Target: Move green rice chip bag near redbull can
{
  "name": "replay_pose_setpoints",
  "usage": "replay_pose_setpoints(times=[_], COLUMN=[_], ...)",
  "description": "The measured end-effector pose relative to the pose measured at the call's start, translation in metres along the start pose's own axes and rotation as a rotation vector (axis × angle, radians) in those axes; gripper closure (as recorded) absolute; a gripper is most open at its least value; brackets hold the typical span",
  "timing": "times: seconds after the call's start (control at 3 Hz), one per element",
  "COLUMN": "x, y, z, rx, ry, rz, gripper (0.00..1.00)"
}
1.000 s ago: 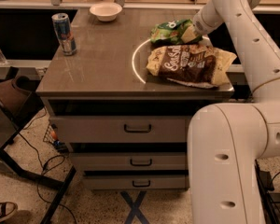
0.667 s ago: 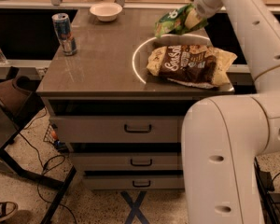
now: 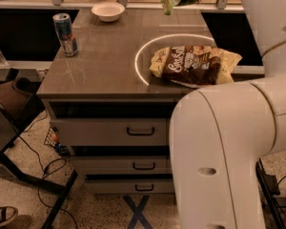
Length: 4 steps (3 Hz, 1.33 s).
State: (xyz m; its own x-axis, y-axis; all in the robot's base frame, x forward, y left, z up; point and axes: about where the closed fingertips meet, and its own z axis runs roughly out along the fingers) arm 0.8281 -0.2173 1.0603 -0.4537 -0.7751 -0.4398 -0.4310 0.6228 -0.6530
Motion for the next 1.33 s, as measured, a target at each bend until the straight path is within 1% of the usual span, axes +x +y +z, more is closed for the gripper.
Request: replay_pose_setpoints(times=[0.33, 0.67, 1.0, 1.33], x=[0.000, -0.015, -0.024, -0.029], y=[0.000, 0.004, 0.010, 0.030], z=[0.000, -0.022, -0.043, -0.059], rx=[0.000, 0.000, -0.006, -0.034], ry=[0.000, -0.007, -0.017, -0.042], rz=[0.000, -0.011, -0.025, -0.036], gripper=[1.00, 1.00, 1.00, 1.00])
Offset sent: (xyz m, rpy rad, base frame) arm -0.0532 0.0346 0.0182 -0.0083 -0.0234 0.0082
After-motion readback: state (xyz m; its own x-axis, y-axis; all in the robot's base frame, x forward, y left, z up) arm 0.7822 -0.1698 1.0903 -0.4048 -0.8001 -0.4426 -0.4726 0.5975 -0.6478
